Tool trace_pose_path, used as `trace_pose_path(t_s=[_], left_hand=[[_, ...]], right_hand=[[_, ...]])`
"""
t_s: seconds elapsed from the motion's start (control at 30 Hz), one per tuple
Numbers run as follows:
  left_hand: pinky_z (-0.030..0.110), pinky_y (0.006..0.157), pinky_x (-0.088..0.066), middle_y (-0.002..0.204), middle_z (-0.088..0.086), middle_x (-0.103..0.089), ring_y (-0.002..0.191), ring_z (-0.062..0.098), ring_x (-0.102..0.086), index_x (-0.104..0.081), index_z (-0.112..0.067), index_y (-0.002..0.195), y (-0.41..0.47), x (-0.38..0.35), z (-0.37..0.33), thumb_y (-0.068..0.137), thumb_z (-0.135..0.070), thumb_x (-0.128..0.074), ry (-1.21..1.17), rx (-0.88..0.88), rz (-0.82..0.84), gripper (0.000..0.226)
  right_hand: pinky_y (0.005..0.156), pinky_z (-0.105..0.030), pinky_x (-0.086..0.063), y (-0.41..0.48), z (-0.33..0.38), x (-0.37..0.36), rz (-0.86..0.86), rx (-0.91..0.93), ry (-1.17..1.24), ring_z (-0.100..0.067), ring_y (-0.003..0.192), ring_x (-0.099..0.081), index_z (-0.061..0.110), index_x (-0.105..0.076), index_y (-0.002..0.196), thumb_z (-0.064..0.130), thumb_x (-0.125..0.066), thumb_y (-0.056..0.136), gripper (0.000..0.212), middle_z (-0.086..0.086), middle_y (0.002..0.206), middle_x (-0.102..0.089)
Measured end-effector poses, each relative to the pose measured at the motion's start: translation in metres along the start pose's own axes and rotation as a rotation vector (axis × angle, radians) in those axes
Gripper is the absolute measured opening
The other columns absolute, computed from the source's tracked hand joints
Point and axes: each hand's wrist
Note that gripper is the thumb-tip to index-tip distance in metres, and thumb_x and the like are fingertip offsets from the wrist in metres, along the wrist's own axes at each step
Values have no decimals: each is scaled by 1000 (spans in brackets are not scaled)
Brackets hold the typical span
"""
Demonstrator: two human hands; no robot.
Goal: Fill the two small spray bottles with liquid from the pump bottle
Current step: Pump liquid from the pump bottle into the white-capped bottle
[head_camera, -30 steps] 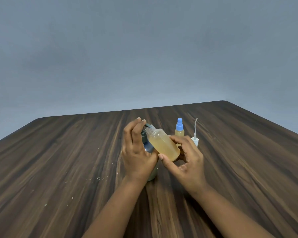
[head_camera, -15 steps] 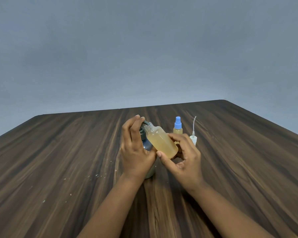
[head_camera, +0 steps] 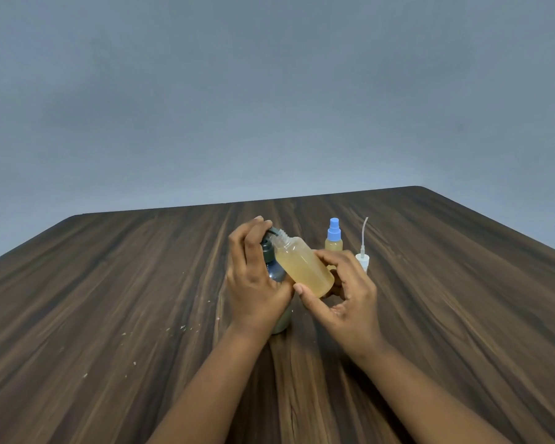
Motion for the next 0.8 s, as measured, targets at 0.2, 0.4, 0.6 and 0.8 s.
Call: trace_pose_path(t_s=[0.2,0.4,0.6,0.8], left_hand=[[15,86,-44,121,0,-40,109,14,-48,-41,-17,119,1,0,0,66,-24,-62,-43,-13,-42,57],[28,74,-50,115,0,-39,102,16,-50,-42,-17,114,0,-1,0,63,-21,-66,6,-10,-52,57],[27,78,-50,123,0,-36,109,16,-48,-39,-19,121,-1,-1,1,55,-3,-80,14,-18,-12,79],[20,75,-45,115,-1,-39,103,15,-50,-42,-18,114,1,0,-2,63,-23,-63,-14,2,-38,56]], right_hand=[[68,-24,-53,0,-2,-1,-12,4,27,-9,92,-60,4,-63,110,33,-72,78,44,1,101,-59],[68,-21,-51,1,-2,0,-9,-12,13,-10,90,-59,4,-63,109,34,-71,78,44,-1,100,-59],[65,-27,-54,0,-2,0,-13,-4,14,-11,89,-59,5,-63,110,34,-71,78,44,2,100,-59],[66,-25,-53,1,-2,0,-9,-3,1,-9,91,-59,5,-63,110,35,-71,78,45,1,101,-59]])
Point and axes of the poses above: each hand's wrist, its own y-axis towards the middle knuckle, its own x-axis out of the back of the hand, z = x × y
